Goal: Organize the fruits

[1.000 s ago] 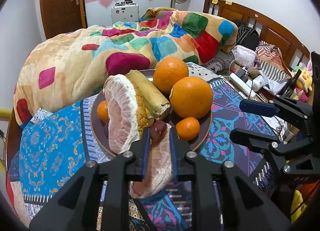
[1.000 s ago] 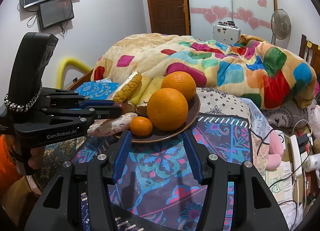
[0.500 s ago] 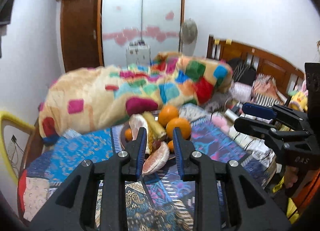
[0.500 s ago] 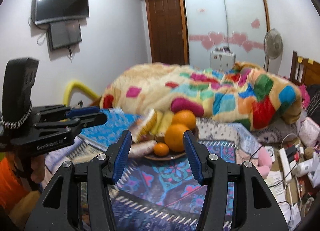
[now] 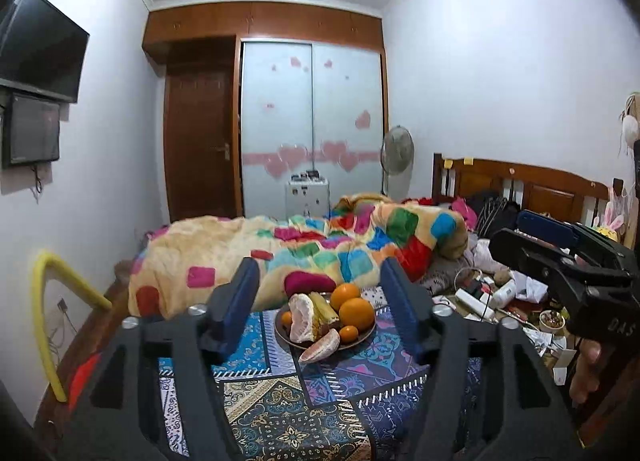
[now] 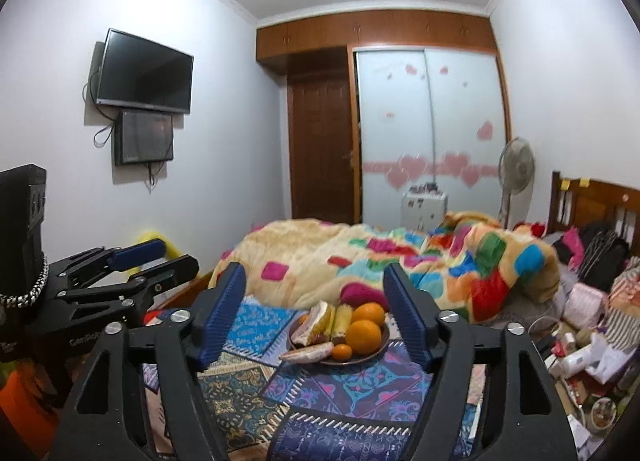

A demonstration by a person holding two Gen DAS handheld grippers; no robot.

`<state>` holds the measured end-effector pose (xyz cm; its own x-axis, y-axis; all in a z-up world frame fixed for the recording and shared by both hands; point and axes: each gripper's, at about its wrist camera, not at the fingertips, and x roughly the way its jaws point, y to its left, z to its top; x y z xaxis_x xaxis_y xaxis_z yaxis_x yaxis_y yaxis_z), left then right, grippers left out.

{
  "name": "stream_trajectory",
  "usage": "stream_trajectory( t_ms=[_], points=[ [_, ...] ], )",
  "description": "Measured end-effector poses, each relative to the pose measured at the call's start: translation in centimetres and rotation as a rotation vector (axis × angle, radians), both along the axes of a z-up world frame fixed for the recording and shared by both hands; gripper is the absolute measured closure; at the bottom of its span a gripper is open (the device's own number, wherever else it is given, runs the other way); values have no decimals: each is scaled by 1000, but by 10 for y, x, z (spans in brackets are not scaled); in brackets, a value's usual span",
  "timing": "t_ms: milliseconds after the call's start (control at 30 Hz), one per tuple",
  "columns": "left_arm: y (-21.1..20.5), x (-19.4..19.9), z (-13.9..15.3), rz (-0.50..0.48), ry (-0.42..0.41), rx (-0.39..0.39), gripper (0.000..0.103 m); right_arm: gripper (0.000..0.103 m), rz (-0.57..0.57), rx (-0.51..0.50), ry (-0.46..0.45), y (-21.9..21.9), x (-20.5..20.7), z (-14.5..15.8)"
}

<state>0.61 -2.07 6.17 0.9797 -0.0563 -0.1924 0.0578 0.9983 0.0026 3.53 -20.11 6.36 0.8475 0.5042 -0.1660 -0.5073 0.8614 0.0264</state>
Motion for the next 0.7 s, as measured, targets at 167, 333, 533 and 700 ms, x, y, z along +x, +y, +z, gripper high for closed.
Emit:
stream_trajectory(
  t_ms=[167,333,533,700],
  points=[
    [-1,-21,4,26,-37,1,24,19,-35,9,-49,-1,-15,1],
    [0,-33,5,38,-56,-11,12,6,-61,15,-68,-2,-21,1],
    [3,-41,4,58,-60,-27,5,0,-96,6,-85,-4,-27,1],
    [3,-42,3,69,-62,-24,1,0,-97,4,-80,-5,-29,-1]
  ],
)
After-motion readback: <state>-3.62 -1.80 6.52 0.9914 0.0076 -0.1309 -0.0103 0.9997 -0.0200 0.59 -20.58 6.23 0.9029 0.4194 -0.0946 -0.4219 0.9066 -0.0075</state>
